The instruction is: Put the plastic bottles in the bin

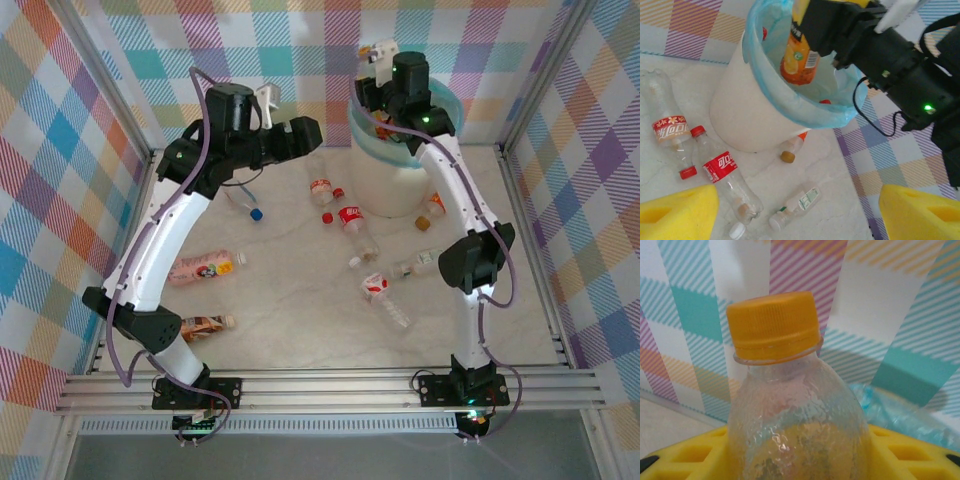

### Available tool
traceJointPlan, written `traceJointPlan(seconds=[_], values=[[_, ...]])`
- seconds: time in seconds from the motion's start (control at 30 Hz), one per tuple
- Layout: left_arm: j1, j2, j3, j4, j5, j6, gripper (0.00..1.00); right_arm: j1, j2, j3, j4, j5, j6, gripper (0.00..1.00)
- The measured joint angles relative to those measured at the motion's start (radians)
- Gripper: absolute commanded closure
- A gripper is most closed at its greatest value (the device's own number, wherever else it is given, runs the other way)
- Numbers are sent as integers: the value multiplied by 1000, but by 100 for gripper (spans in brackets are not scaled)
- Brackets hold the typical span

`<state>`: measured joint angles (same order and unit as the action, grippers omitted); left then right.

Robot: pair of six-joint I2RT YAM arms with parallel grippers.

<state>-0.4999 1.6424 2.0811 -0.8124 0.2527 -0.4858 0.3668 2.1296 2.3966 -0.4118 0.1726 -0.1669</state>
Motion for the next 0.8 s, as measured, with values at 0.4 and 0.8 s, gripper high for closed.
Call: traceJointPlan(seconds=[0.4,0.8], values=[[0,-52,-134,2,-10,0,14,-30,0,-209,79,-5,127,39],[0,-71,-142,3,-12,0,14,-64,-37,-236,88,-5,205,23]])
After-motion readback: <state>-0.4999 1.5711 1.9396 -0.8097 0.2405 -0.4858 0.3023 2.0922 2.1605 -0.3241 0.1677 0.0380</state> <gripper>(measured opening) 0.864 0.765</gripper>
